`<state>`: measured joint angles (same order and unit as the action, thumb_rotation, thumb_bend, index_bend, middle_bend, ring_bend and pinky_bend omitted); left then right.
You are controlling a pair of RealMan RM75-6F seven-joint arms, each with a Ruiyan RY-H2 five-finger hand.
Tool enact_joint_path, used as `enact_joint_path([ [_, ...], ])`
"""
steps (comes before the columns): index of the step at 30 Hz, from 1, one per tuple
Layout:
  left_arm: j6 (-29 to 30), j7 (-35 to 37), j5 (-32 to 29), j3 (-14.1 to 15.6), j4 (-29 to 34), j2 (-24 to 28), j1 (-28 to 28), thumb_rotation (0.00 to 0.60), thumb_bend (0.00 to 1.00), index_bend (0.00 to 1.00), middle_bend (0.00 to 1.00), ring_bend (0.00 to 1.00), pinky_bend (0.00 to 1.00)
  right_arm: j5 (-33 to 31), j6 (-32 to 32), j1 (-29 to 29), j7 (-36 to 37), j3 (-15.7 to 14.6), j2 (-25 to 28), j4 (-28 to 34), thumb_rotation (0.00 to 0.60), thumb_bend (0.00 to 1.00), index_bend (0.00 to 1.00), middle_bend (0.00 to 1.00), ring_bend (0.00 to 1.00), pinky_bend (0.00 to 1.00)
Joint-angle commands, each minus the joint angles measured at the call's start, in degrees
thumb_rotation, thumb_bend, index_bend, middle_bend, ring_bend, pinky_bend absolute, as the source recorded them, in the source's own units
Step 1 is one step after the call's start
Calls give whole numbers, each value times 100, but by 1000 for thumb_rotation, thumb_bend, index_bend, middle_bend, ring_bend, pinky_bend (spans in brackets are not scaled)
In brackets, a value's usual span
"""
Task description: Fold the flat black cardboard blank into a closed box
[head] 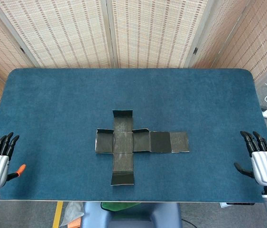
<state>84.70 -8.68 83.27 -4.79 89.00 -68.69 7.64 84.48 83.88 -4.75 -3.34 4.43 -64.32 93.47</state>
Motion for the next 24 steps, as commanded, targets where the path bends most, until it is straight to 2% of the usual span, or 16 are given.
enact_joint_path([
  [1,-11,-9,-15,1,-19,-19,0,600,216,0,0,0,52,8,-30,-20,50,3,26,32,600,134,0,109,37,143],
  [9,75,44,45,57,42,41,-66,600,215,0,0,0,52,76,19,27,192,-54,78,96,600,134,0,110,55,157],
  [17,112,76,67,51,43,62,-77,600,216,0,0,0,52,106,67,63,288,-71,101,150,600,134,0,114,112,245],
  [21,108,69,69,47,36,55,-70,600,216,0,0,0,52,81,-28,-25,146,-20,136,309,600,134,0,129,230,395],
  [24,79,68,56,44,26,41,-57,600,216,0,0,0,52,-4,-188,-155,-39,58,153,508,600,134,0,144,392,603],
])
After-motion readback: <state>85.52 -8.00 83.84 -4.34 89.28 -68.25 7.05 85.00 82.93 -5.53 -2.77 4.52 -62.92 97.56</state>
